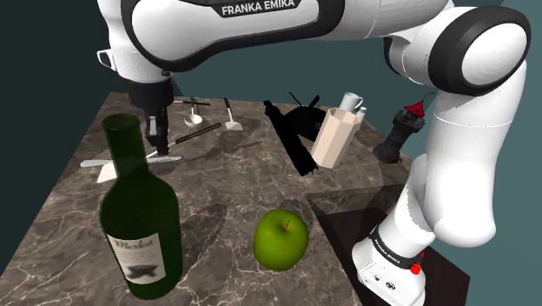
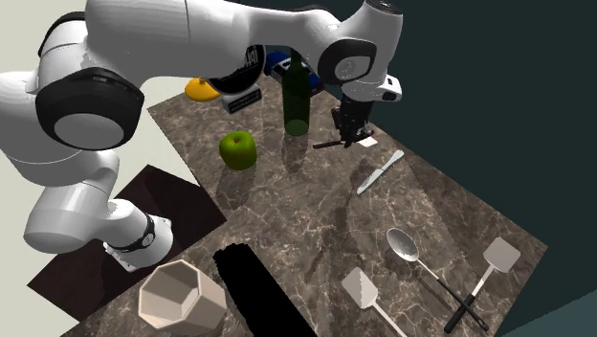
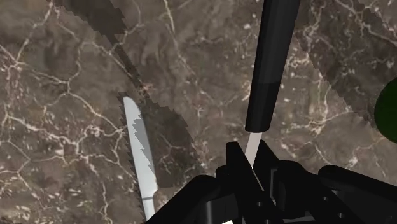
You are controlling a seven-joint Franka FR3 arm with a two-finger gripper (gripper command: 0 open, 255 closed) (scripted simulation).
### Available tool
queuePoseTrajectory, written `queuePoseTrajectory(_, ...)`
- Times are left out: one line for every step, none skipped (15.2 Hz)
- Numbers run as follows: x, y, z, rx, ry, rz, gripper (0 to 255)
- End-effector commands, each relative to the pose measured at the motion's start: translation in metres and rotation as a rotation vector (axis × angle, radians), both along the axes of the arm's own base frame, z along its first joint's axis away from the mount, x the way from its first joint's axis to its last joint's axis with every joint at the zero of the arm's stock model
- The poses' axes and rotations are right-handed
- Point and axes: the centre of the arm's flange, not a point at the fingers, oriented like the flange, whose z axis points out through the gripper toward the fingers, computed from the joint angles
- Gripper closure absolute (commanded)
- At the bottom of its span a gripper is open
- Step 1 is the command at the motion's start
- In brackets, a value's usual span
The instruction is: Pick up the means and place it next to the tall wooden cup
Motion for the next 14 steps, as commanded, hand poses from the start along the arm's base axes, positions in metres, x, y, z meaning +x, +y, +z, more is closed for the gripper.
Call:
queuePoseTrajectory(0.000, 0.000, 0.010, 0.000, 0.000, 0.000, 255)
queuePoseTrajectory(0.000, 0.000, 0.015, 0.000, 0.000, 0.000, 255)
queuePoseTrajectory(0.000, 0.000, 0.020, 0.000, 0.000, 0.000, 255)
queuePoseTrajectory(0.000, 0.000, 0.026, 0.000, 0.000, 0.000, 255)
queuePoseTrajectory(0.000, 0.000, 0.031, 0.000, 0.000, 0.000, 255)
queuePoseTrajectory(0.000, 0.000, 0.036, 0.000, 0.000, 0.000, 255)
queuePoseTrajectory(0.000, 0.000, 0.042, 0.000, 0.000, 0.000, 255)
queuePoseTrajectory(0.000, 0.000, 0.047, 0.000, 0.000, 0.000, 255)
queuePoseTrajectory(0.000, 0.000, 0.052, 0.000, 0.000, 0.000, 255)
queuePoseTrajectory(0.000, 0.000, 0.057, 0.000, 0.000, 0.000, 255)
queuePoseTrajectory(0.000, 0.000, 0.063, 0.000, 0.000, 0.000, 255)
queuePoseTrajectory(0.000, 0.000, 0.068, 0.000, 0.000, 0.000, 255)
queuePoseTrajectory(0.000, 0.000, 0.073, 0.000, 0.000, 0.000, 255)
queuePoseTrajectory(0.000, 0.000, 0.079, 0.000, 0.000, 0.000, 255)
